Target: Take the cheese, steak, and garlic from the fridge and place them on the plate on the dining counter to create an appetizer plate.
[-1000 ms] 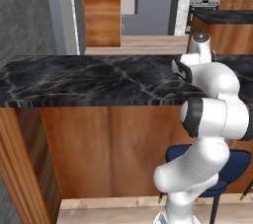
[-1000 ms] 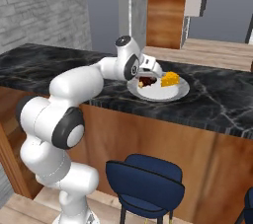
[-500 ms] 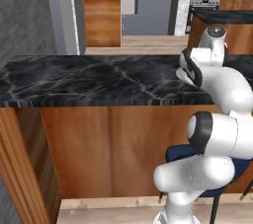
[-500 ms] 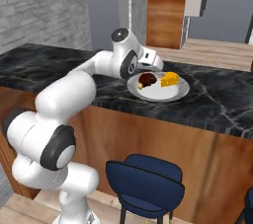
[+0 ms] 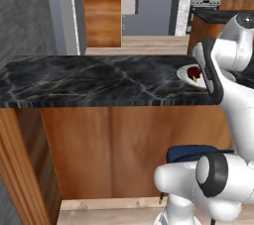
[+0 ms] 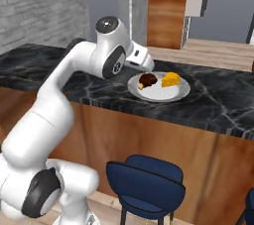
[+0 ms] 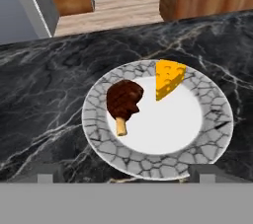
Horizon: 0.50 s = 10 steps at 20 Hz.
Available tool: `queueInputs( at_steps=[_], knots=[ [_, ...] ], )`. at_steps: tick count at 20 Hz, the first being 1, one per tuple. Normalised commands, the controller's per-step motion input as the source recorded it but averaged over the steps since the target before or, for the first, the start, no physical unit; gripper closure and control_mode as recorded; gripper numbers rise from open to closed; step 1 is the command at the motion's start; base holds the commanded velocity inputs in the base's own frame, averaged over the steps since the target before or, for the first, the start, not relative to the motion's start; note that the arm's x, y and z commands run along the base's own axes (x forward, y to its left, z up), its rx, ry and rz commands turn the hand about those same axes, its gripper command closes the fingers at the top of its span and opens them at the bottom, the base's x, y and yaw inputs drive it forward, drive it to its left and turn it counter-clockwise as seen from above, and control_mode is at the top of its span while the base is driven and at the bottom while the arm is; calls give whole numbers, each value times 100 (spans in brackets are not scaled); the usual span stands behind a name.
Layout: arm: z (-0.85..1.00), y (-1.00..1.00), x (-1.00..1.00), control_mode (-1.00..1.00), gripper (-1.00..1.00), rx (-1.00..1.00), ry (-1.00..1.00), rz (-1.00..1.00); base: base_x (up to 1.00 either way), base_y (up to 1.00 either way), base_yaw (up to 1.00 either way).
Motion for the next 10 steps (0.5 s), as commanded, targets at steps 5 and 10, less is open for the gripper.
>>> queueInputs(
  at_steps=[5,10],
  knots=[
    [19,80,-100,-100,-100,5,0,0,0,0,0],
    [-5,66,-100,-100,-100,0,2,0,0,0,0]
  ],
)
